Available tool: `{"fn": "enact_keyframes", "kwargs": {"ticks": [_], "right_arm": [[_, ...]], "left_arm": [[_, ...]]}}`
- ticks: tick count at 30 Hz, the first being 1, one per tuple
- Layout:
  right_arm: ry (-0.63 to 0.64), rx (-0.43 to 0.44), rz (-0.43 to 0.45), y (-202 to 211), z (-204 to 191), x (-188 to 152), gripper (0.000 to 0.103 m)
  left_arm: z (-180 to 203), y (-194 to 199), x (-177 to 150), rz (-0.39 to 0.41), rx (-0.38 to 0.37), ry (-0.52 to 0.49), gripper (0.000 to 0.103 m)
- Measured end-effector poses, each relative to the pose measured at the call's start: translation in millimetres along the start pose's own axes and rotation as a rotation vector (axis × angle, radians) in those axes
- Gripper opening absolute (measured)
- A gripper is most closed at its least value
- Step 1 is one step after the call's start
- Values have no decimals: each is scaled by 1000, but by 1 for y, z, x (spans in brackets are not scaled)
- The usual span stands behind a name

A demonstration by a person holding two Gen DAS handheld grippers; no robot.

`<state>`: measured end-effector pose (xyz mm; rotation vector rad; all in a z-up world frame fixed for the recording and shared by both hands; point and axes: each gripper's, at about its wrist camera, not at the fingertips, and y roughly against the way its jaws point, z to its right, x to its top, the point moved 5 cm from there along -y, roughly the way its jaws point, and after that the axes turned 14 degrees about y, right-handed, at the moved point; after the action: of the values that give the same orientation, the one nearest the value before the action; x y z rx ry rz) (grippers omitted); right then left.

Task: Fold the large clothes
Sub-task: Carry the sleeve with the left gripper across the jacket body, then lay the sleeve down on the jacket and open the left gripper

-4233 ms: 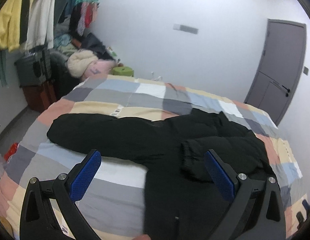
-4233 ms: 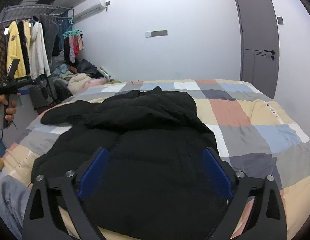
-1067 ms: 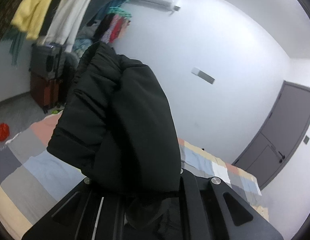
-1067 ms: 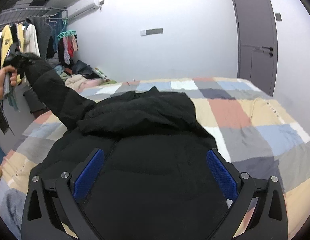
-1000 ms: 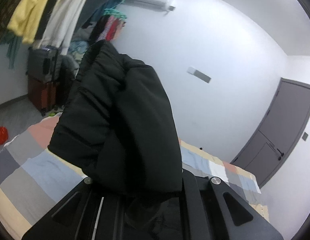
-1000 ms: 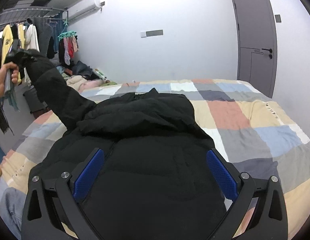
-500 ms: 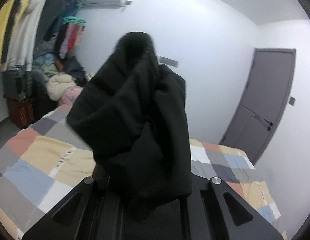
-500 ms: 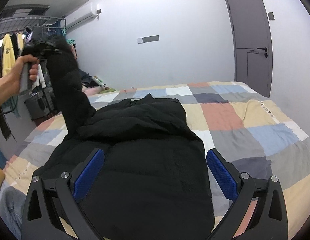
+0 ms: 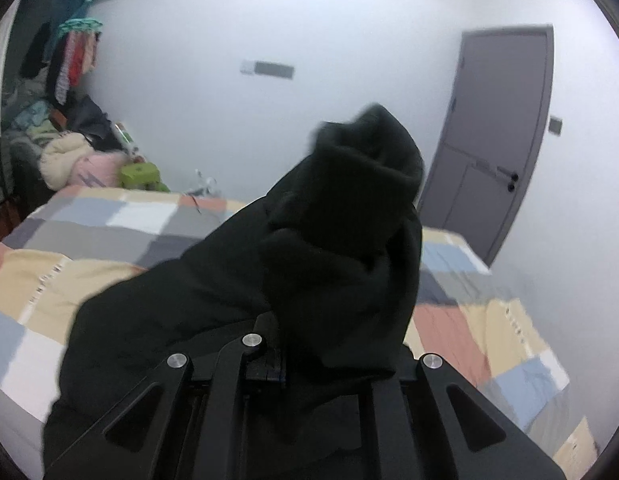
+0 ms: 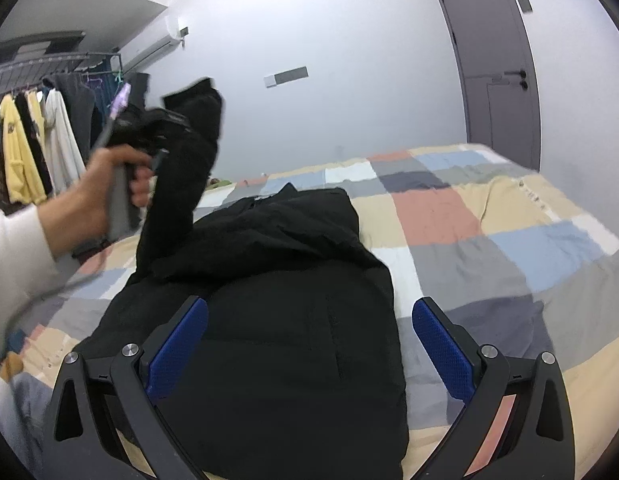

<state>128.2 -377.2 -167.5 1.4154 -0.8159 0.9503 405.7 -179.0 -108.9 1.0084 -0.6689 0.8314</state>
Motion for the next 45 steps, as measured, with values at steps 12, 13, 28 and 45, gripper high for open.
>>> {"fn": "enact_keyframes", "kwargs": {"ticks": [12,13,28,45], "right_arm": [[-85,44,0,-4,25,-10,103],[-89,47,-2,-5,26,-11,103],[-82,58,-28,-21,28,-17,103],[58,28,54,-46,19,59,103]], "left_arm": [[19,-102,-96,-153,49,-78,10],[20,-110,-105,-172,57,-88,10],[14,-118,-104,-197,129,-137,13],[-43,7,-18,-46,86,-92,103]]}}
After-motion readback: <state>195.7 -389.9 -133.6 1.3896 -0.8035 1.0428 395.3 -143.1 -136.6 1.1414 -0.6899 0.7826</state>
